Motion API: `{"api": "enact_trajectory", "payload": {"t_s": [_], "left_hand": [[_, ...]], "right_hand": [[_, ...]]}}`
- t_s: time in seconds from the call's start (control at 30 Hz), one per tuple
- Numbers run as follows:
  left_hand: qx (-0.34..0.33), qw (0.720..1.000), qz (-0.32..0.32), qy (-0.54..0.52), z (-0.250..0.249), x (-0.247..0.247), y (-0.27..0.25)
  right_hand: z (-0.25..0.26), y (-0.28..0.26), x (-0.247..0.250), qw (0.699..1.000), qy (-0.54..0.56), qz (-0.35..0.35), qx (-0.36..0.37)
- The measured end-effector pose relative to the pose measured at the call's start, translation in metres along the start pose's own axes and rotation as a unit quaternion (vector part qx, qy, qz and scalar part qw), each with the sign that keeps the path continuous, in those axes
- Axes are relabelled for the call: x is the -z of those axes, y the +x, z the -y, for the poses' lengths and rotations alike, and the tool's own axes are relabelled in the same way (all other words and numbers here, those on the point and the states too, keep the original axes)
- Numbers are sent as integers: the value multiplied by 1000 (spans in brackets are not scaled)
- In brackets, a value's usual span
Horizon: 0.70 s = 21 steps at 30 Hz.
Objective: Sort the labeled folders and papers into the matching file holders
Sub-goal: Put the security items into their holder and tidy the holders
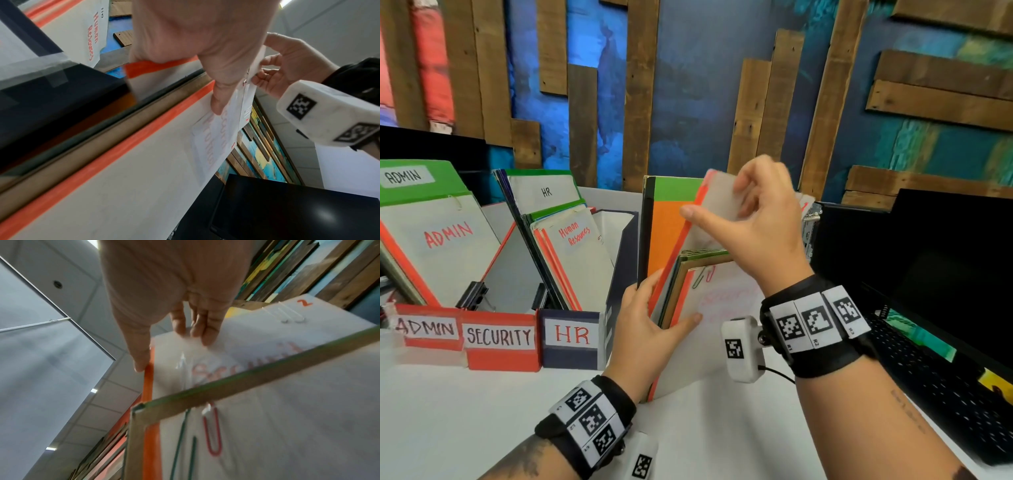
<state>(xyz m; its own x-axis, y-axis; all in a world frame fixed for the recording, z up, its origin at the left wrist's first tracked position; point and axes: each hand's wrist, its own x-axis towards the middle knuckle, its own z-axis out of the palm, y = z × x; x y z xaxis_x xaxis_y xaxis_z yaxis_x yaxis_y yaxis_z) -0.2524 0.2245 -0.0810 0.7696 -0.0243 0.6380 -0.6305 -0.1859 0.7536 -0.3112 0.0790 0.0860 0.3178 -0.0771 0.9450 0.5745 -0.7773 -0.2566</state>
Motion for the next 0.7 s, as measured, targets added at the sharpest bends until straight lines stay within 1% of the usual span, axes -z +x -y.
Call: {"api": "enact_trajectory", "payload": {"t_s": [0.13, 0.23, 0.3, 0.5, 0.63, 0.7], "left_hand": [[0, 1000, 1, -7, 1, -1, -1], [-1, 1000, -1, -4, 2, -1, 0], [-1, 1000, -2, -3, 3, -2, 1], [-7, 999, -14, 32, 5, -1, 4], [-2, 999, -16, 35, 8, -1, 3], [-4, 999, -18, 43, 7, -1, 3]], "right_hand": [[2, 9, 10, 995, -22, -93, 28], [5, 11, 14, 986, -61, -133, 74], [6, 10, 15, 984, -81, -128, 95], [-3, -1, 5, 975, -157, -85, 135], [-11, -6, -3, 967, -209, -50, 139], [-15, -9, -6, 965, -218, -51, 136]]}}
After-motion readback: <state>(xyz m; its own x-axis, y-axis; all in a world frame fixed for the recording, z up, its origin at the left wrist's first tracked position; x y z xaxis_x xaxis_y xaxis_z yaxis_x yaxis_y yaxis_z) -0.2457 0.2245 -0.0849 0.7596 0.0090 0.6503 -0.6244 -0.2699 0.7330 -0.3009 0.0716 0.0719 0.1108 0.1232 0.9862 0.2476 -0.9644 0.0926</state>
